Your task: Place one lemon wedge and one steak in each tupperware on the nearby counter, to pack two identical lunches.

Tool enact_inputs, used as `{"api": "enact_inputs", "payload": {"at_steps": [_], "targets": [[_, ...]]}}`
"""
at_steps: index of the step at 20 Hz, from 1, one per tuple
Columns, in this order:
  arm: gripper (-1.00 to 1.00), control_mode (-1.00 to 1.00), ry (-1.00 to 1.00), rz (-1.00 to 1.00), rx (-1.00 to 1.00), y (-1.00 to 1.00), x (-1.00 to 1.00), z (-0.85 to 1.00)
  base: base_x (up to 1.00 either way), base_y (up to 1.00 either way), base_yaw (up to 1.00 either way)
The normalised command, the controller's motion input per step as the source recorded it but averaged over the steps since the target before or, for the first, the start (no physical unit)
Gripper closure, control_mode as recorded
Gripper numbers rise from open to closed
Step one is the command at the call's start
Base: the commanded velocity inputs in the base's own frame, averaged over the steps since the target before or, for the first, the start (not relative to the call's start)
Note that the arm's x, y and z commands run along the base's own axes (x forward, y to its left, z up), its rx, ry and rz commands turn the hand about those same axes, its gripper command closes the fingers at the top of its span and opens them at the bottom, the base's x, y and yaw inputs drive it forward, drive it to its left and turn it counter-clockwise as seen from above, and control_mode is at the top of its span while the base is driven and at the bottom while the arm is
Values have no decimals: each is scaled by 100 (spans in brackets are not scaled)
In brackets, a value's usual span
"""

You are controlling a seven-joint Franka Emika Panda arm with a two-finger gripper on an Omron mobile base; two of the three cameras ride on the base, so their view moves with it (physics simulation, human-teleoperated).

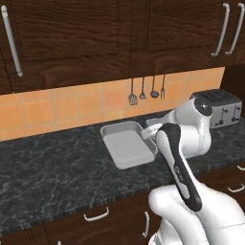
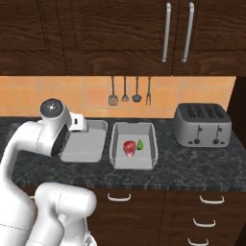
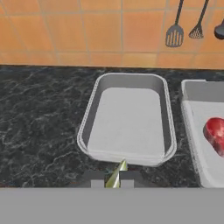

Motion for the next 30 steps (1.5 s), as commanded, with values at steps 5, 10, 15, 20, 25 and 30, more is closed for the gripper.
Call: {"api": "enact_inputs", "payload": {"at_steps": [5,10,15,20,25,30], "targets": [[100,-100,2,22,6,0,98,-37,0,0,0],[100,-100,-1,28,8,0,68,-51,0,0,0],[100,-100,0,5,0,24,21,-14,0,0,0],[100,-100,0,0,0,47,75,-33,0,0,0],[100,-100,0,0,0,16,52,-35,0,0,0],[100,-100,0,0,0,-5,14,-35,0,0,0]]}}
